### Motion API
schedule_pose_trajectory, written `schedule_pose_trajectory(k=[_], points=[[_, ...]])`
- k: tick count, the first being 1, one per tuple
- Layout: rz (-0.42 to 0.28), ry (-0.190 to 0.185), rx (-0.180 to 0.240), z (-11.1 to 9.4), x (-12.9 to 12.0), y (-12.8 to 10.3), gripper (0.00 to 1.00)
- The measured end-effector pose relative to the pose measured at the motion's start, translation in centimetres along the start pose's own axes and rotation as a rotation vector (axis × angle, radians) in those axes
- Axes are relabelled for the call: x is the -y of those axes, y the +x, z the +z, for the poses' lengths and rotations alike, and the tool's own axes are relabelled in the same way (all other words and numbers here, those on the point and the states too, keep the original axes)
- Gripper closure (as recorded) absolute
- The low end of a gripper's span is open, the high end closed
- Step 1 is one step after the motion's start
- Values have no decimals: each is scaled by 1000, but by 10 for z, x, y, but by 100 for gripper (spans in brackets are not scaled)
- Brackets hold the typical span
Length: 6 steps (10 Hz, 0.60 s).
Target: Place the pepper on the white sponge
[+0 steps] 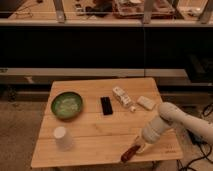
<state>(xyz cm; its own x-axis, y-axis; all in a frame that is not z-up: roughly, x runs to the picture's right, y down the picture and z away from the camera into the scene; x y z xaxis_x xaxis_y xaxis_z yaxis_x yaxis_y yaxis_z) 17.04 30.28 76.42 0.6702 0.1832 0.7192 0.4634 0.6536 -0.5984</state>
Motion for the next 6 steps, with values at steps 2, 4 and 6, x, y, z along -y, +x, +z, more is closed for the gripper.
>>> schedule_pose_trajectory(k=[2,4,6], points=[[-16,-1,-7,-20,8,-9,89],[-4,-7,-40,-49,28,-18,89],[26,7,-54,-67,43,-18,89]])
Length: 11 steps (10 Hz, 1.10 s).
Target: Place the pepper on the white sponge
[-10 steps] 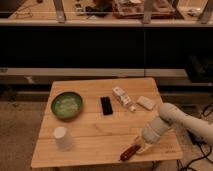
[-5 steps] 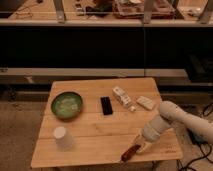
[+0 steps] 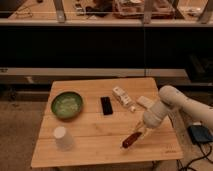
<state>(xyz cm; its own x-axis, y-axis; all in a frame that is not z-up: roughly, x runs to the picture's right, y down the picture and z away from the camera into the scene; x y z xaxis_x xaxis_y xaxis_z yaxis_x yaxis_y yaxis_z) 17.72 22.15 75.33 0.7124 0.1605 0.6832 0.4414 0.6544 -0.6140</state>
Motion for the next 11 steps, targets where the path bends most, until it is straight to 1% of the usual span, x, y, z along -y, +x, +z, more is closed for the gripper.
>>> schedule_pose_trajectory(k=[1,2,4,9,10,11], points=[[14,22,-1,-11,13,1,89],[22,66,7,-23,28,3,89],[-8,128,17,-39,43,4,89],[-11,131,16,-39,45,4,89],[-1,139,13,-40,46,6,89],[21,167,11,-45,51,9,89]])
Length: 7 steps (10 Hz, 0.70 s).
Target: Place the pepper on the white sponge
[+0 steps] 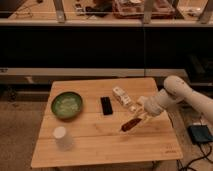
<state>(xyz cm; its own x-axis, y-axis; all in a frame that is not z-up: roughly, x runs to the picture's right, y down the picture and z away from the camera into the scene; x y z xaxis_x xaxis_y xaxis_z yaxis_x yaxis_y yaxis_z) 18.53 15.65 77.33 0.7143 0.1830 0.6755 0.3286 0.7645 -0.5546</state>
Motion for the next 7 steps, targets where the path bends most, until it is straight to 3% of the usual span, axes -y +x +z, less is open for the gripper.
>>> schedule_pose_trajectory(k=[1,4,7], points=[[49,59,-6,-12,7,9,89],[120,179,-25,-41,15,27,89],[179,279,-53,-69,15,46,89]])
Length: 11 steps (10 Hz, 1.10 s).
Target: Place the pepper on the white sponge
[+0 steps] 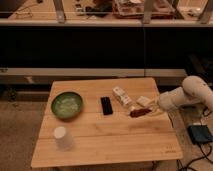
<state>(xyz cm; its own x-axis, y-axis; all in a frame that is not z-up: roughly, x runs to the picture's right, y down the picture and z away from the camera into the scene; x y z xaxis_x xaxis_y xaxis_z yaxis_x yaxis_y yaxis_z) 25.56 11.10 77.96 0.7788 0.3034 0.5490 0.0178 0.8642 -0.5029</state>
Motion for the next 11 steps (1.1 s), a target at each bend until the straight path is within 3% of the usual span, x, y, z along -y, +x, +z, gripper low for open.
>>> schedule_pose_trajectory(k=[2,3,4,7,11], points=[[44,65,-12,-13,6,12,89],[72,109,-18,-19,9,21,89],[106,177,-25,-26,16,32,89],[170,306,-40,-36,25,57,89],[259,417,-75,-30,35,82,89]])
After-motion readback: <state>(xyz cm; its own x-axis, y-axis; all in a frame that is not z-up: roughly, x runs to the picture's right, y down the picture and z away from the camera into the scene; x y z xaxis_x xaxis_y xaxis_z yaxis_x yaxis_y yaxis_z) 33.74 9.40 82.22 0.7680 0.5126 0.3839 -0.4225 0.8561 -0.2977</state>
